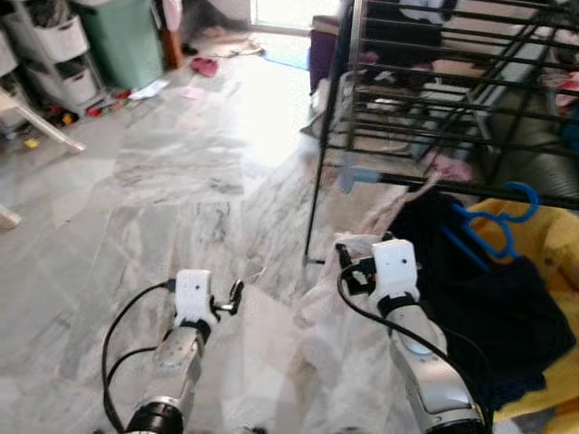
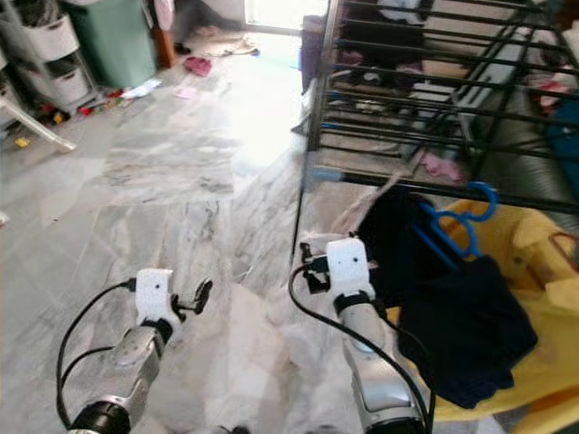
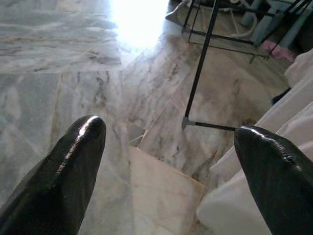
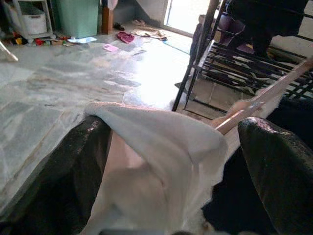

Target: Hang hanger

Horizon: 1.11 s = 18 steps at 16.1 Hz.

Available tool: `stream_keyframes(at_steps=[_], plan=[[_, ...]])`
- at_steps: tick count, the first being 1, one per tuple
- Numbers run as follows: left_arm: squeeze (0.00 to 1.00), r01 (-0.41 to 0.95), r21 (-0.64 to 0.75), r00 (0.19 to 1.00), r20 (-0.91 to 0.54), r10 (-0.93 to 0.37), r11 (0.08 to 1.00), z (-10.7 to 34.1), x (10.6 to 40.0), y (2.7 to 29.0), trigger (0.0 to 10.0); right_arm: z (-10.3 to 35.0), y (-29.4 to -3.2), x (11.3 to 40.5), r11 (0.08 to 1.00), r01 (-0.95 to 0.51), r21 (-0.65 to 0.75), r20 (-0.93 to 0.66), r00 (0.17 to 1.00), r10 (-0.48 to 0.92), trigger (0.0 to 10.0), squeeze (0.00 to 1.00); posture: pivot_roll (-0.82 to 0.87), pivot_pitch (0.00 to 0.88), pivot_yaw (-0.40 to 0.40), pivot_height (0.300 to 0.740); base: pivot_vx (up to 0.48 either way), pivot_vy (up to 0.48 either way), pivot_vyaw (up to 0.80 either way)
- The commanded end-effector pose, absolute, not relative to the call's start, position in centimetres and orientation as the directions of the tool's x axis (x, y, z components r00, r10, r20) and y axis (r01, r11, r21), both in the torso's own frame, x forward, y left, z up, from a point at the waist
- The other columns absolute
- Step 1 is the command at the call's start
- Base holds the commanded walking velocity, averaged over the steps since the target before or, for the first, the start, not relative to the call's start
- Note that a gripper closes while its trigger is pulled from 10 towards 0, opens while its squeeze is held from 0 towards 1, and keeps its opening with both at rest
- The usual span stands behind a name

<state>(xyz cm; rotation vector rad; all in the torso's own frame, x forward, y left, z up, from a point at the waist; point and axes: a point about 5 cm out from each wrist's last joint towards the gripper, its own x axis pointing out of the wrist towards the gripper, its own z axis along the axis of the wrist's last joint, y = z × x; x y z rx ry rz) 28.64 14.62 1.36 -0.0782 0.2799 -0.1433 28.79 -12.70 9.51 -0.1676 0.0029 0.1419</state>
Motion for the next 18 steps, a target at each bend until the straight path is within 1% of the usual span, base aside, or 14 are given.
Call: stream_keyframes(at_steps=[1, 8, 11, 14, 18], plan=[[0.0, 0.146, -0.093, 0.945, -0.282, -0.167, 0.985, 1.2, 28.4, 14.2, 10.0, 9.5, -13.1, 28.7, 0.977, -0.123, -0.173, -0.014, 0.992, 0.123, 10.0, 0.0, -0.06, 0.098, 0.005, 0.74, 0.0, 0.0, 0.0], [0.0, 0.154, -0.089, 0.939, -0.297, -0.174, 0.984, 0.8, 28.0, 14.2, 10.0, 9.5, -13.4, 28.7, 0.977, -0.087, -0.195, -0.01, 0.996, 0.087, 10.0, 0.0, -0.06, 0.1, 0.005, 0.74, 0.0, 0.0, 0.0], [0.0, 0.157, -0.092, 0.939, -0.293, -0.177, 0.983, 0.9, 28.0, 14.1, 10.0, 9.9, -14.2, 28.9, 0.97, -0.034, -0.242, 0.023, 0.999, 0.041, 10.0, 0.0, -0.06, 0.104, 0.002, 0.74, 0.0, 0.0, 0.0], [0.0, 0.166, -0.089, 0.937, -0.296, -0.185, 0.982, 0.8, 27.9, 14.0, 10.0, 10.1, -13.8, 28.7, 0.966, -0.071, -0.249, 0.046, 0.995, 0.085, 10.0, 0.0, -0.06, 0.107, 0.003, 0.74, 0.0, 0.0, 0.0], [0.0, 0.166, -0.086, 0.935, -0.303, -0.185, 0.982, 0.8, 27.9, 14.0, 10.0, 9.7, -13.5, 28.4, 0.968, -0.081, -0.236, 0.032, 0.995, 0.091, 10.0, 0.0, -0.06, 0.113, 0.004, 0.74, 0.0, 0.0, 0.0]])
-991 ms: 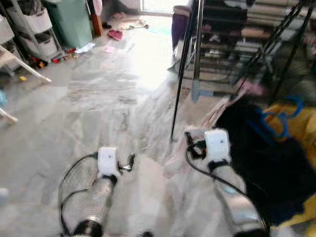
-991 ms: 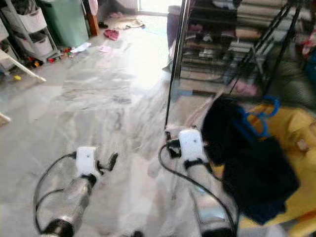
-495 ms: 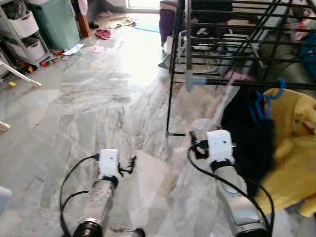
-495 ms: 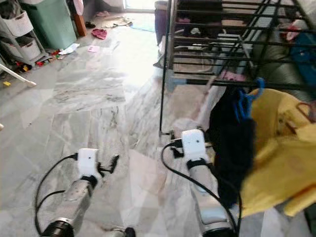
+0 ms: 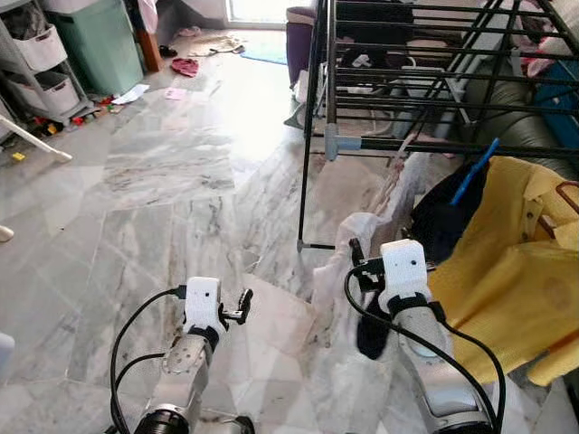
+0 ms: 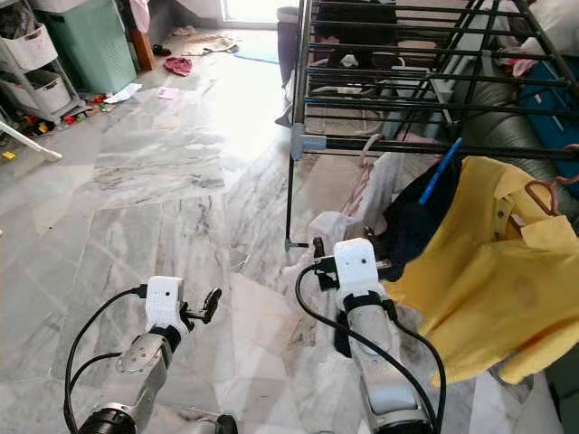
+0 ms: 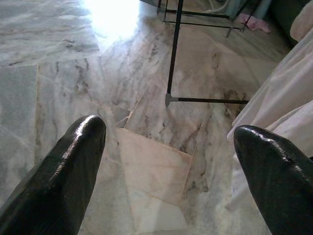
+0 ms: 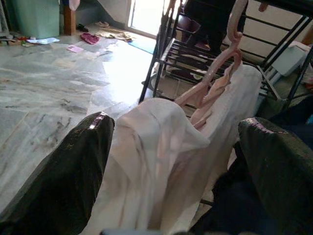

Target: Hang hanger

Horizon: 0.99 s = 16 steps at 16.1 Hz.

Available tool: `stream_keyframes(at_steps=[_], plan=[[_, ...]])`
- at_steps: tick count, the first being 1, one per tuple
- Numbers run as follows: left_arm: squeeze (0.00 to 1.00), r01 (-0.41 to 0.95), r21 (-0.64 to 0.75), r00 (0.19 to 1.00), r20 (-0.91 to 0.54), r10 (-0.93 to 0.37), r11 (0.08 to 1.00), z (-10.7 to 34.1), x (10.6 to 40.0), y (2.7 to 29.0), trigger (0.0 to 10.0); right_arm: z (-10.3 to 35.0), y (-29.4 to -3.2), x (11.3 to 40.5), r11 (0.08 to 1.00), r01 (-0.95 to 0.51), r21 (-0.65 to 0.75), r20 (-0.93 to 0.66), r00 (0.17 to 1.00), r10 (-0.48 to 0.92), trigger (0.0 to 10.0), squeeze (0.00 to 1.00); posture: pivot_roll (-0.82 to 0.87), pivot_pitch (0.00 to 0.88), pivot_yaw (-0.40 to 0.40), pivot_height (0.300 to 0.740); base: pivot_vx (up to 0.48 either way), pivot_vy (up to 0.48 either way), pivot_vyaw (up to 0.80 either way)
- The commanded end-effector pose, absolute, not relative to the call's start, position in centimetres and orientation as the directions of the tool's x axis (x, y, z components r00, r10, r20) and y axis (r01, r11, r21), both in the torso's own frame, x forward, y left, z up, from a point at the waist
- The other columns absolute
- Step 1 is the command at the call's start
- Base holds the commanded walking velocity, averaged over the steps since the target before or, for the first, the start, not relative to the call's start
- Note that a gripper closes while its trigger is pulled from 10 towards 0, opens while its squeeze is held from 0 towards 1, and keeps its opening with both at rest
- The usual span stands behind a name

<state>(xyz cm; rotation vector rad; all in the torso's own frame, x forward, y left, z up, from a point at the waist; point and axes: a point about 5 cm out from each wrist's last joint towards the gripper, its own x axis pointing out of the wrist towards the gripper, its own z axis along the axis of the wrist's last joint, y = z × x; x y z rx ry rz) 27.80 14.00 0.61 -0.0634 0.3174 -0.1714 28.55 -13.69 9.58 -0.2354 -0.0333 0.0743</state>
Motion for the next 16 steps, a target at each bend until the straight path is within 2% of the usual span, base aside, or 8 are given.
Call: stream_keyframes(at_steps=[1, 16], plan=[[0.0, 0.169, -0.087, 0.934, -0.305, -0.188, 0.982, 0.76, 27.9, 13.89, 10.0, 9.74, -13.49, 28.41, 0.968, -0.084, -0.235, 0.033, 0.995, 0.094, 10.0, 0.0, -0.06, 0.114, 0.004, 0.74, -0.244, 0.0, 0.0], [0.0, 0.184, -0.074, 0.927, -0.319, -0.198, 0.98, 0.7, 28.0, 13.88, 10.0, 9.47, -13.27, 28.63, 0.969, -0.102, -0.224, 0.018, 0.994, 0.109, 10.0, 0.0, -0.05, 0.102, 0.009, 0.74, -0.256, 0.0, 0.0]])
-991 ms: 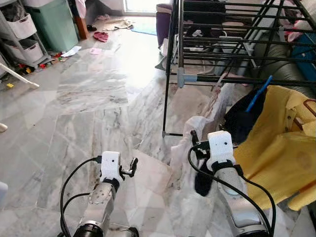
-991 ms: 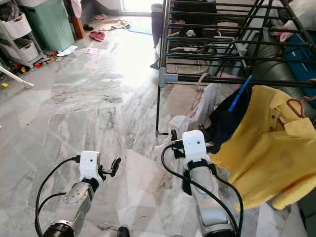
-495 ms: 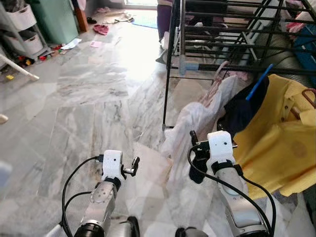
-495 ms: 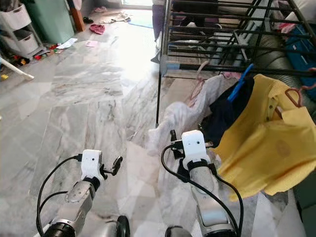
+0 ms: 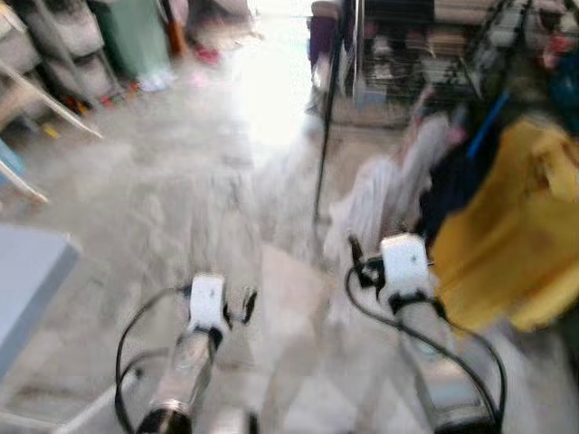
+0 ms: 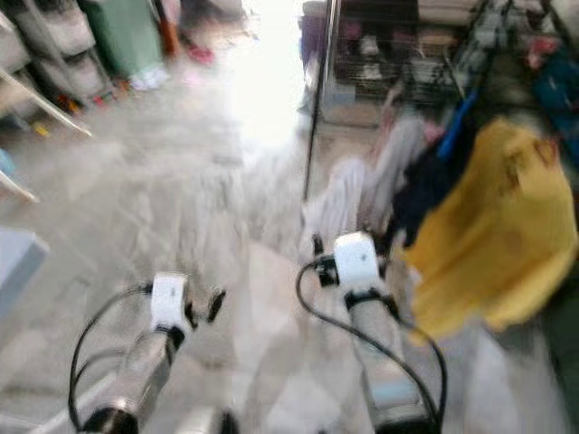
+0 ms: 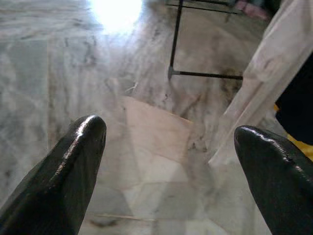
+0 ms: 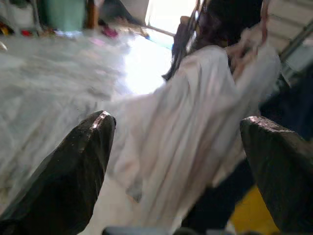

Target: Hang hanger

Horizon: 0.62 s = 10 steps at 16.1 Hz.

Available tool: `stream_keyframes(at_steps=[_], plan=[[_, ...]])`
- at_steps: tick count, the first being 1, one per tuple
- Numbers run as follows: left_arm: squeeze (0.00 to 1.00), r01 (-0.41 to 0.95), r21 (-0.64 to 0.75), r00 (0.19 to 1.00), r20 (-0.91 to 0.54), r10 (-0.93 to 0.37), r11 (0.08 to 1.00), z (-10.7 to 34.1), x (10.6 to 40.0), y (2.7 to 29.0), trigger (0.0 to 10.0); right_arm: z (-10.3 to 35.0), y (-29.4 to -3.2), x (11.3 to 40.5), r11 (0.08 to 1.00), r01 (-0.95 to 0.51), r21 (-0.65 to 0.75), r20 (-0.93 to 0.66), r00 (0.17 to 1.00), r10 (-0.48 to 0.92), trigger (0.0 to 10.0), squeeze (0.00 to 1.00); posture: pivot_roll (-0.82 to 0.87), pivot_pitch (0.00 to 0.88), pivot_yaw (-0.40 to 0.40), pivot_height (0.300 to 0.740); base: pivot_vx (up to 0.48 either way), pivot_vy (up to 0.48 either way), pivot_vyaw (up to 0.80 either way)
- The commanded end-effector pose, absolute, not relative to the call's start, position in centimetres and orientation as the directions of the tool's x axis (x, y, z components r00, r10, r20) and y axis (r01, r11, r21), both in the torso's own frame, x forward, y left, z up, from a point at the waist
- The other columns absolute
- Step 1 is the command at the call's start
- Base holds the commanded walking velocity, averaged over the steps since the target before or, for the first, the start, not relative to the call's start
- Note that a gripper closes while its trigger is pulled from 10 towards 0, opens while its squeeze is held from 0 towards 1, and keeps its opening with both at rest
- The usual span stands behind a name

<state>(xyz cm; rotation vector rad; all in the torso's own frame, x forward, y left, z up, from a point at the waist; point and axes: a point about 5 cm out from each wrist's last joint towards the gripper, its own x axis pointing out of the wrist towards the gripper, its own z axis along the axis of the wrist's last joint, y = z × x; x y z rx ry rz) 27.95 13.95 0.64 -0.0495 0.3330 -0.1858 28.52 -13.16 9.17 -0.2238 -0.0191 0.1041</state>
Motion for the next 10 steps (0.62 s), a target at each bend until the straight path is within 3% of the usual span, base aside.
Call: stream_keyframes(at_steps=[1, 4, 10], plan=[[0.0, 0.184, -0.073, 0.927, -0.32, -0.198, 0.98, 0.7, 28.0, 13.9, 10.0, 9.5, -13.3, 28.7, 0.969, -0.103, -0.224, 0.017, 0.994, 0.109, 10.0, 0.0, -0.05, 0.102, 0.009, 0.74, 0.0, 0.0, 0.0], [0.0, 0.175, -0.06, 0.927, -0.328, -0.185, 0.983, 0.6, 28.1, 14.2, 10.0, 8.7, -13.4, 28.7, 0.974, -0.103, -0.204, -0.014, 0.995, 0.103, 10.0, 0.0, -0.05, 0.102, 0.014, 0.74, 0.0, 0.0, 0.0], [0.0, 0.182, 0.075, 0.849, -0.514, -0.119, 0.98, -2.7, 26.1, 15.8, 10.0, 1.1, -16.5, 27.2, 0.999, -0.011, -0.051, -0.334, 0.943, -0.006, 10.0, 0.0, -0.04, 0.089, 0.024, 0.74, 0.0, 0.0, 0.0]])
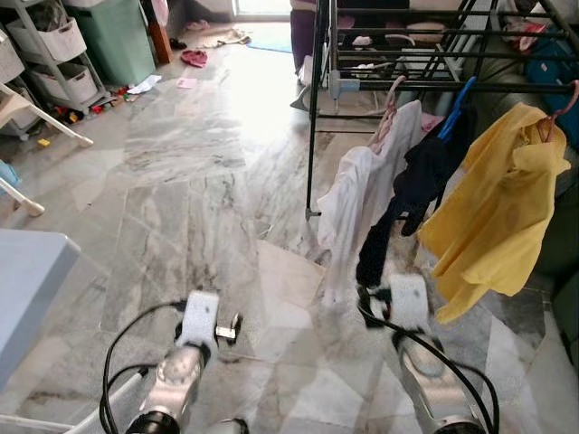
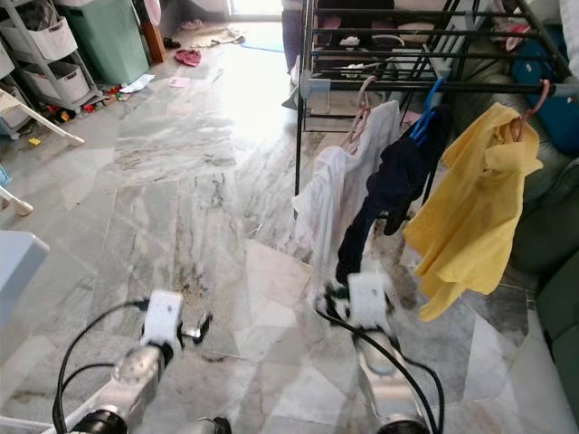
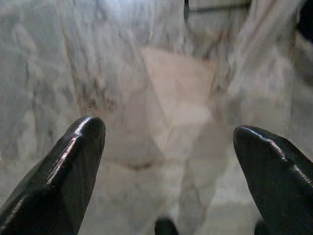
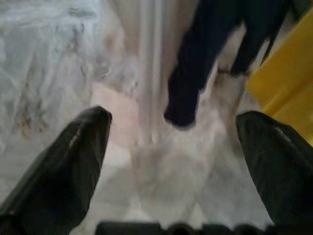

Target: Hang hanger

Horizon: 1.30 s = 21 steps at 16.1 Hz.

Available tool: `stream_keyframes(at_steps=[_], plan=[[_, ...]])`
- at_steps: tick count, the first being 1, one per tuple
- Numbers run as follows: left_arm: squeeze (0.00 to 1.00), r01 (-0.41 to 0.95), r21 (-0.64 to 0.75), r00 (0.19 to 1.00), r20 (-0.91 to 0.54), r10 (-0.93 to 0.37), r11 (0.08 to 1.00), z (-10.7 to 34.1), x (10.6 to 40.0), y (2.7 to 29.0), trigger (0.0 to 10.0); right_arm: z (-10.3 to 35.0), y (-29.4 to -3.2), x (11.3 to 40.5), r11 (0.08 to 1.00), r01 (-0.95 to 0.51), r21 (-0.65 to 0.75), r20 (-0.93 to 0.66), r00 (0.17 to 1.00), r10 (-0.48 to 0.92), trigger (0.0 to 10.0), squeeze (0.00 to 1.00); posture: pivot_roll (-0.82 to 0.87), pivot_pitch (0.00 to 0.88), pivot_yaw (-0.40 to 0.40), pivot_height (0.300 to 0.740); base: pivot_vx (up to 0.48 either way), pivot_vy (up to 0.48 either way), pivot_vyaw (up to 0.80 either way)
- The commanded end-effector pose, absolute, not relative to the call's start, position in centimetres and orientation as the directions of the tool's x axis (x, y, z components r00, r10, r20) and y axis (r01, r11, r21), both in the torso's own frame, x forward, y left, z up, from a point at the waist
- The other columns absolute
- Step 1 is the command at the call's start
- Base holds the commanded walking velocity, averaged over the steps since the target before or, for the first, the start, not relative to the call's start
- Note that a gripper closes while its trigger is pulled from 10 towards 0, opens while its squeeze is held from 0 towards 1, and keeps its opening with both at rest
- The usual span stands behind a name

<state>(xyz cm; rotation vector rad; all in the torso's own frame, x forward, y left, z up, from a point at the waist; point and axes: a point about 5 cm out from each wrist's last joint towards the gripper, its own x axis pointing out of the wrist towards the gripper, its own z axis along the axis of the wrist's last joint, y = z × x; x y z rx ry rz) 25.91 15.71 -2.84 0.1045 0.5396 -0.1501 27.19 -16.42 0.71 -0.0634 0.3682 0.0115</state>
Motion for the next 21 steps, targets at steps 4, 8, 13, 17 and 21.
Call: stream_keyframes(at_steps=[4, 8, 13, 17, 21], plan=[[0.0, 0.09, 0.144, 0.723, -0.69, 0.034, 0.985, -5.5, 23.3, 18.2, 10.0, -3.7, -16.7, 24.9, 1.0, -0.018, 0.007, -0.58, 0.814, 0.019, 10.0, 0.0, -0.04, 0.058, 0.013, 0.74, 0.0, 0.0, 0.0], [0.0, 0.036, 0.111, 0.612, -0.788, 0.066, 0.993, -7.1, 20.9, 18.8, 10.0, -5.9, -16.8, 22.7, 0.999, 0.001, 0.038, -0.719, 0.694, 0.027, 10.0, 0.0, -0.02, 0.031, -0.031, 0.74, 0.0, 0.0, 0.0], [0.0, 0.044, 0.102, 0.554, -0.83, 0.061, 0.994, -8.0, 19.4, 18.3, 10.0, -7.5, -16.6, 20.5, 0.999, -0.009, 0.052, -0.803, 0.593, 0.047, 10.0, 0.0, 0.01, 0.009, -0.043, 0.74, 0.0, 0.0, 0.0], [0.0, 0.036, 0.092, 0.544, -0.837, 0.058, 0.995, -8.1, 19.3, 18.0, 10.0, -7.8, -17.2, 19.9, 0.999, 0.0, 0.048, -0.823, 0.567, 0.04, 10.0, 0.0, 0.04, 0.0, -0.058, 0.74, 0.0, 0.0, 0.0], [0.0, 0.081, 0.104, 0.527, -0.848, 0.046, 0.991, -8.4, 18.7, 18.0, 10.0, -8.1, -17.1, 19.6, 0.996, 0.053, 0.074, -0.829, 0.558, 0.031, 10.0, 0.0, 0.03, 0.001, -0.031, 0.74, 0.0, 0.0, 0.0]])
